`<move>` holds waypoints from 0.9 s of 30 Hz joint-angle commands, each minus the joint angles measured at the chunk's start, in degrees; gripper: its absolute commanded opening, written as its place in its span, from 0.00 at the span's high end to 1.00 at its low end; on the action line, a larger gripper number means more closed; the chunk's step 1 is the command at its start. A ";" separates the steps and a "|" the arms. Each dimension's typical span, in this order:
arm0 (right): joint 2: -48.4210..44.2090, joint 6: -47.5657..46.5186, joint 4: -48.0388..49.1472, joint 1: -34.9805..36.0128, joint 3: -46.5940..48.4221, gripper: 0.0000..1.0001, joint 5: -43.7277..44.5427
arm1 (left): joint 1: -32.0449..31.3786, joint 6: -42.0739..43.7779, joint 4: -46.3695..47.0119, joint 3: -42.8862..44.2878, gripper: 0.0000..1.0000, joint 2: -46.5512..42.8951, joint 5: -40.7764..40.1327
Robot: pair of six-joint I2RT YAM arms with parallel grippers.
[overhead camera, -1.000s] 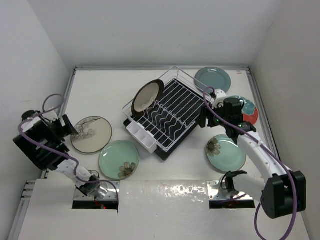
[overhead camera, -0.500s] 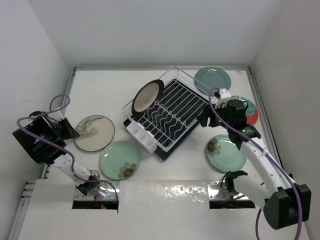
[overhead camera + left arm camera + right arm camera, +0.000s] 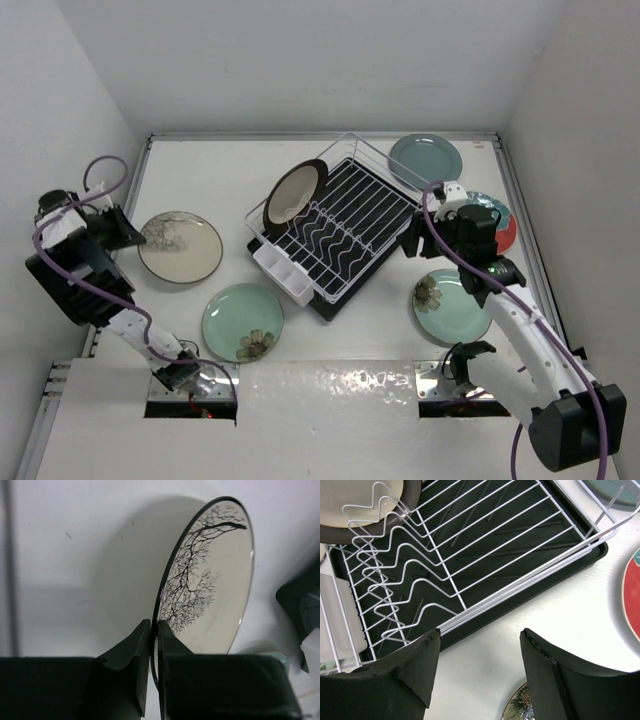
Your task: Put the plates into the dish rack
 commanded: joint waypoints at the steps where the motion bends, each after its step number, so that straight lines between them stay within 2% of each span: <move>1: -0.35 1.16 2.98 0.38 -0.39 0.36 -0.33 | -2.84 1.88 1.03 5.46 1.00 -8.21 0.59; 5: 0.61 0.37 3.86 0.30 -0.30 0.36 0.02 | -7.25 2.07 2.52 5.64 1.00 -12.71 -3.90; 8: 0.70 -0.51 3.51 0.30 -0.30 0.36 -0.07 | -10.32 0.84 2.79 8.88 1.00 -14.56 -9.95; 15: -0.62 -2.71 3.86 0.30 -1.88 0.35 0.55 | -20.41 -0.05 4.36 26.44 1.00 -15.70 -20.07; 23: -0.71 -2.53 5.26 0.30 -2.58 0.34 0.29 | -32.38 2.94 7.27 36.66 1.00 -15.26 -30.79; 27: -0.35 -2.01 5.09 0.30 -2.59 0.34 0.11 | -37.21 1.98 8.06 46.38 1.00 -12.55 -29.57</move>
